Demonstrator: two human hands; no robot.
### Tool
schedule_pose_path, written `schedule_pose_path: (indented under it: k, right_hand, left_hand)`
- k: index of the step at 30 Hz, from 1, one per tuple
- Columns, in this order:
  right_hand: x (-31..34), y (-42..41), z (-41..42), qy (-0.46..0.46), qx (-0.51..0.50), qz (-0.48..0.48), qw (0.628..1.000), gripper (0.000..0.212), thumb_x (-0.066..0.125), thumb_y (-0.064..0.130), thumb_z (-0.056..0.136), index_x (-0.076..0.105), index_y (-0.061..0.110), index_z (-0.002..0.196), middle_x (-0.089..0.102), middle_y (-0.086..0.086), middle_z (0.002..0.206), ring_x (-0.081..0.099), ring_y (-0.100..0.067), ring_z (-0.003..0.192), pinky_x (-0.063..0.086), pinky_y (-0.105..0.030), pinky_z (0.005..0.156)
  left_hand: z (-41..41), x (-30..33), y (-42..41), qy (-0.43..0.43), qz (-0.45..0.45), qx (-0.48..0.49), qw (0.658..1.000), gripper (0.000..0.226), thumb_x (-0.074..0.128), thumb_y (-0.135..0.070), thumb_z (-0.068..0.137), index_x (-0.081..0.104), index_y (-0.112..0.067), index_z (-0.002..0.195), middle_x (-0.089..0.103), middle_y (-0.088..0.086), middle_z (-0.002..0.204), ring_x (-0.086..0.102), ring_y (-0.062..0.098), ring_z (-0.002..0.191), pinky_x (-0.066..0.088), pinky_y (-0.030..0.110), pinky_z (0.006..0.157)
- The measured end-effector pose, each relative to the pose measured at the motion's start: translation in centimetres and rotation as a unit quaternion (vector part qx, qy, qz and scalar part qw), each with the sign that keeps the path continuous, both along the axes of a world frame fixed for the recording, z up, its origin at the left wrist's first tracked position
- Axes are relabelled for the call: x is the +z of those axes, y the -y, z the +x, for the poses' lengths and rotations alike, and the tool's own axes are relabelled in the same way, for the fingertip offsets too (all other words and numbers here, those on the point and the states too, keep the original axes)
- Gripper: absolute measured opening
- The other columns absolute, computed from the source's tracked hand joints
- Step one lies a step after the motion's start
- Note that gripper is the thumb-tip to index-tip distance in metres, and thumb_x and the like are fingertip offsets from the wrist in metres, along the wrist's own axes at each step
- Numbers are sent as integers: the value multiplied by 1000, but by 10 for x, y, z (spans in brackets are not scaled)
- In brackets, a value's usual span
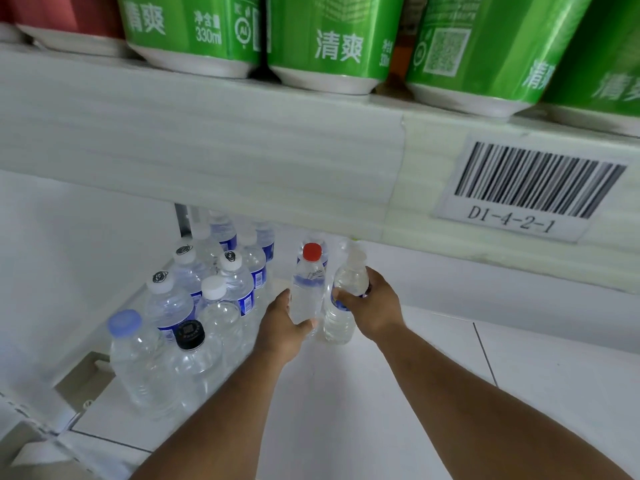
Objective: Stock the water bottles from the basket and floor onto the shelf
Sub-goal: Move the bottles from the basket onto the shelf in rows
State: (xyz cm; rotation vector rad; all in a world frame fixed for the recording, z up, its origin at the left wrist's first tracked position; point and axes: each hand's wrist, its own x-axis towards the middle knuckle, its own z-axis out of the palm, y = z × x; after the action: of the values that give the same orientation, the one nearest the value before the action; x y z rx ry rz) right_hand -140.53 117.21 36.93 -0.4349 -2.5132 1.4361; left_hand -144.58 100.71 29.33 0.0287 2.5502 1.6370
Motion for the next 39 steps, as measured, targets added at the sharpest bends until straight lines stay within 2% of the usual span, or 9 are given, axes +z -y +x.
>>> schedule_pose_path:
  k: [3, 5, 9, 12, 15, 18, 24, 34, 39]
  right_hand:
    - [0, 1, 5, 18, -4, 1, 1000, 39, 80, 36, 76, 60, 26, 107, 65, 12, 93, 61, -10, 85, 44, -21, 66]
    - [2, 3, 11, 29, -11, 1, 1000, 43, 80, 40, 77, 59, 24, 111, 65, 11, 97, 62, -13, 90, 43, -21, 66]
    - [4, 11, 31, 79, -35, 5, 996, 72, 72, 45, 86, 43, 14, 144, 56, -2, 138, 57, -21, 117, 43, -25, 86]
    - [3, 23, 57, 121, -42, 38, 991, 79, 62, 47, 93, 27, 11, 155, 40, -8, 156, 46, -25, 137, 39, -32, 106]
    - [3, 42, 90, 143, -33, 85, 985, 70, 52, 48, 99, 28, 14, 155, 37, -5, 158, 43, -24, 140, 35, -32, 111]
    - [1, 62, 127, 164, -6, 181, 970, 66, 46, 48, 100, 30, 15, 155, 36, -5, 158, 39, -24, 142, 32, -33, 114]
    - [-9, 102, 193, 203, 86, 347, 912, 70, 38, 51, 101, 20, 14, 158, 13, -6, 166, 6, -24, 154, 9, -33, 123]
    - [-26, 141, 267, 215, 144, 408, 876, 74, 39, 53, 100, 17, 12, 158, 14, -8, 166, 8, -26, 154, 10, -36, 124]
    - [-37, 156, 312, 209, 165, 379, 886, 73, 43, 52, 99, 22, 11, 156, 21, -9, 164, 18, -25, 151, 17, -37, 121]
  left_hand:
    - [10, 3, 3, 10, -15, -2, 1000, 83, 80, -32, 77, 37, -22, 147, 47, 1, 148, 46, 20, 136, 46, 41, 106]
    - [22, 9, 5, -1, -30, -12, 999, 71, 77, -34, 79, 43, -26, 140, 55, -4, 137, 51, 18, 130, 48, 37, 103]
    - [49, 23, 15, -13, -70, -32, 997, 52, 67, -19, 87, 48, -21, 135, 49, -9, 117, 56, 17, 119, 40, 21, 85]
    - [72, 36, 27, 9, -119, -83, 989, 69, 61, -24, 92, 29, -20, 152, 39, 0, 149, 42, 19, 137, 40, 23, 99]
    - [96, 45, 44, -5, -171, -144, 975, 75, 57, -32, 93, 17, -23, 156, 19, 0, 163, 27, 19, 147, 29, 32, 118]
    - [124, 53, 63, -41, -232, -197, 952, 73, 54, -37, 95, 16, -25, 156, 14, -2, 165, 19, 19, 150, 24, 33, 120]
    - [173, 61, 103, -97, -362, -267, 888, 67, 47, -40, 97, 17, -25, 156, 8, -2, 166, 13, 20, 151, 26, 38, 119]
    - [252, 57, 143, -85, -430, -276, 855, 65, 46, -36, 98, 18, -26, 156, 11, -2, 165, 15, 21, 151, 22, 39, 119]
    - [292, 49, 159, -76, -460, -265, 844, 63, 51, -39, 92, 32, -25, 150, 32, 0, 158, 35, 25, 141, 36, 40, 111]
